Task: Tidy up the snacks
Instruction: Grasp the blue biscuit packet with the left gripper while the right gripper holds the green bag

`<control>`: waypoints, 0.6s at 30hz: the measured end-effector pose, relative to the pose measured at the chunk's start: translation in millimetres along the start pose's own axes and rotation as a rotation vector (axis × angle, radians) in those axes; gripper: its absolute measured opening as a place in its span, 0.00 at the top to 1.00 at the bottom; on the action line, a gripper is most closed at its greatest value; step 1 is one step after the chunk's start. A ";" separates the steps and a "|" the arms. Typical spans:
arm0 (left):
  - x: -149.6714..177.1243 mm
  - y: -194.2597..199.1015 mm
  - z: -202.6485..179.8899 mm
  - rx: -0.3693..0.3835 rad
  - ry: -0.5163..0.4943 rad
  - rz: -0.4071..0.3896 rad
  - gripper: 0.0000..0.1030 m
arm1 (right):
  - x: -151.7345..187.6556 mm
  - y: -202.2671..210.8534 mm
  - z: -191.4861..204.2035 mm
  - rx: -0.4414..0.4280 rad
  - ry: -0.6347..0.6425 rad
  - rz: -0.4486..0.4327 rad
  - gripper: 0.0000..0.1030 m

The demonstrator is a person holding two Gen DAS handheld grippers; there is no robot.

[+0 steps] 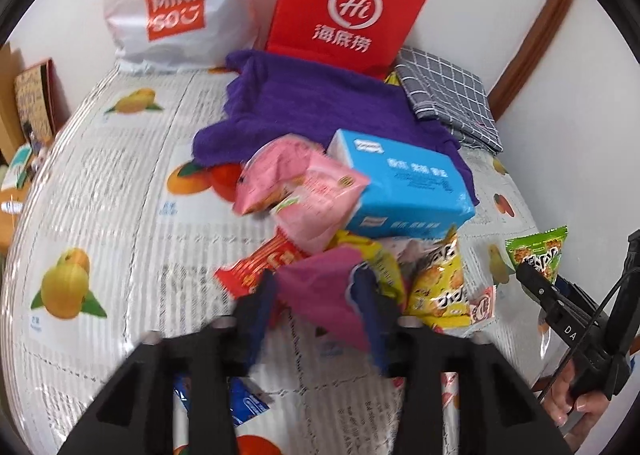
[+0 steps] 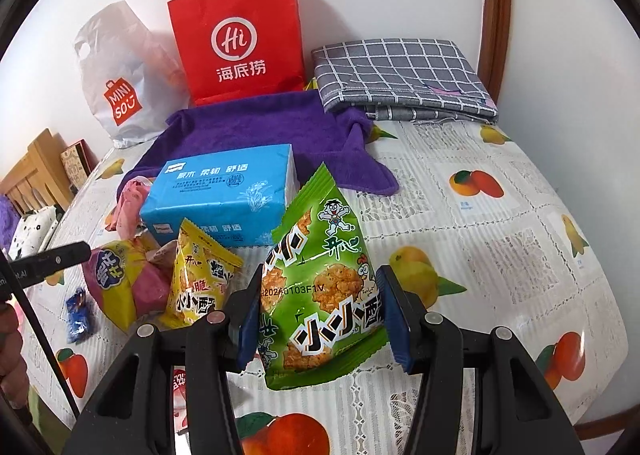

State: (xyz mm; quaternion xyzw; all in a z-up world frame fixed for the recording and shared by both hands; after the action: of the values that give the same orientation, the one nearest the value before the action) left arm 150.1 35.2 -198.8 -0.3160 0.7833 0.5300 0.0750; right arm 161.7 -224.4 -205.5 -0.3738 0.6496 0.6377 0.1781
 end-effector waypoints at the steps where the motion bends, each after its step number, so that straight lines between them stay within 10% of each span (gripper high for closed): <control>1: 1.0 0.8 3.4 -0.005 0.002 -0.005 0.44 | 0.7 -0.6 0.6 -0.001 0.000 0.001 0.49; 18: 44.9 10.2 78.9 -0.206 0.056 0.022 0.37 | 5.9 -4.2 26.9 -0.023 0.045 0.004 0.49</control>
State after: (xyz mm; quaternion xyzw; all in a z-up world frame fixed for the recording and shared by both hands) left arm 91.6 88.2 -244.8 -0.3281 0.7298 0.5996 0.0144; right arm 154.3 -199.7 -215.9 -0.3886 0.6469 0.6368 0.1580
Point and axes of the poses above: each gripper's, at about its wrist camera, not at the fingertips, and y roughly against the way its jaws point, z to its left, x to its underside, the point moved 9 cm from there along -y, roughly the way its jaws point, and after that the axes turned 15 degrees about y, right-handed, at the moved point
